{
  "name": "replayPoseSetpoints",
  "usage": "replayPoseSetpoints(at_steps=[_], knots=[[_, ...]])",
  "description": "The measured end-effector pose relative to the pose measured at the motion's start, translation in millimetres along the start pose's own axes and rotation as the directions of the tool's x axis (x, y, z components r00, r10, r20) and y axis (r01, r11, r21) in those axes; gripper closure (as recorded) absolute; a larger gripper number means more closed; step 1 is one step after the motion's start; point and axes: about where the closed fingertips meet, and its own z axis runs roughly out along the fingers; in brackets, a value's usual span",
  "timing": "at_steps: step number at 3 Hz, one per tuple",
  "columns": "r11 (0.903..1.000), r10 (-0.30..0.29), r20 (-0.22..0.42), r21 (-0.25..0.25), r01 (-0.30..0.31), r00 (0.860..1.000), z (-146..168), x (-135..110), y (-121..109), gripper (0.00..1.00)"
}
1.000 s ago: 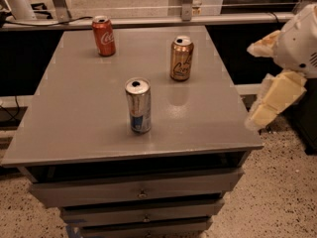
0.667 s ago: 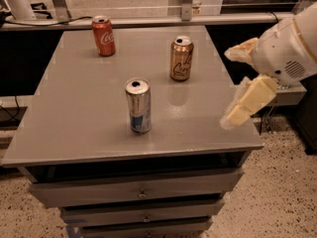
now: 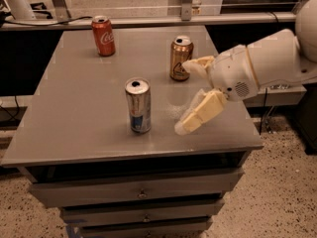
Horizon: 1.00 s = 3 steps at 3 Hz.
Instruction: Move redbull can near orange can
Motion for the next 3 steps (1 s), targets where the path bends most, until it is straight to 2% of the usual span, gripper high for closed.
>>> replayPoseSetpoints(at_steps=[1,2,3], knots=[[0.9984,0.037,0.124,-0.046,-0.032,0.992,35,-2,13,0.0],[0.9953,0.063,0.226,-0.086,-0.045,0.972,64,-11,23,0.0],[0.9936,0.074,0.301,-0.103,-0.045,0.951,84,-26,25,0.0]])
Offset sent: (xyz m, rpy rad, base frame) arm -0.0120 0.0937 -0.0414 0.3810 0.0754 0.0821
